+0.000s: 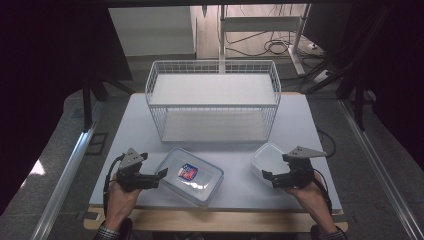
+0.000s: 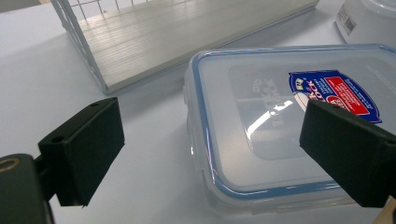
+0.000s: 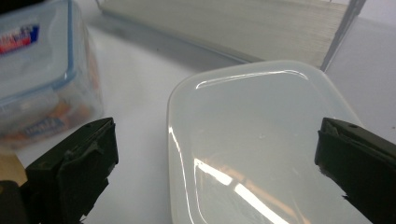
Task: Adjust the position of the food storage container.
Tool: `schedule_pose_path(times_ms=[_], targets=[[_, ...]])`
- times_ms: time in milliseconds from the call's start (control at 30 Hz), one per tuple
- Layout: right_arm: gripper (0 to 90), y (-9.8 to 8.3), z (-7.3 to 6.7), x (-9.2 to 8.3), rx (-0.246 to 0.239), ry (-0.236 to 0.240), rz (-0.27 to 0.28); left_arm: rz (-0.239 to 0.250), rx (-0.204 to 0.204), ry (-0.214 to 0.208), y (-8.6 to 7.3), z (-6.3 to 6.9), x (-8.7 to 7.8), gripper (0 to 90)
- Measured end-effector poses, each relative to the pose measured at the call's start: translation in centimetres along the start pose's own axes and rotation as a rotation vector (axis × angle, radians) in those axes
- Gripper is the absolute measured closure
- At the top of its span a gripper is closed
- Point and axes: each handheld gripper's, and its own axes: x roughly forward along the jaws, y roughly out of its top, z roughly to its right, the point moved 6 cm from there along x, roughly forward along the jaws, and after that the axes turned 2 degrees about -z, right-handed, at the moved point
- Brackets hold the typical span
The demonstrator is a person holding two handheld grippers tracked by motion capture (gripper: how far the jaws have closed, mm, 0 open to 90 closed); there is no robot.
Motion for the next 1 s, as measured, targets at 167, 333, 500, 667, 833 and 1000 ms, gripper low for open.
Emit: schedule_pose_path(times_ms=[167, 333, 500, 667, 833, 1000], targets=[[1.4, -0.2, -0.3, 0.2, -0.003, -0.019, -0.051, -0.007, -0.002, -0.016, 0.1, 0.4, 0.2, 7.3], [12.2, 0.0, -0.2, -0.1, 0.039, -0.025, -0.04, 0.021, -0.016, -0.022, 0.2, 0.2, -0.1, 7.1], [22.0, 0.1, 0.0, -0.4, 0.042, -0.049, -0.029, 0.03, -0.018, -0.017, 0.1, 0.0, 0.0, 6.8], [35.7, 0.3, 0.0, -0.5, 0.036, -0.051, -0.032, 0.028, -0.013, -0.009, 0.0, -0.1, 0.1, 6.6], [56.8, 0.6, -0.2, -0.6, -0.003, -0.039, -0.014, 0.024, -0.008, 0.004, -0.1, -0.2, 0.2, 6.6], [77.0, 1.2, -0.3, -0.5, -0.029, -0.058, -0.02, 0.027, -0.012, 0.015, 0.0, -0.4, 0.2, 6.8]])
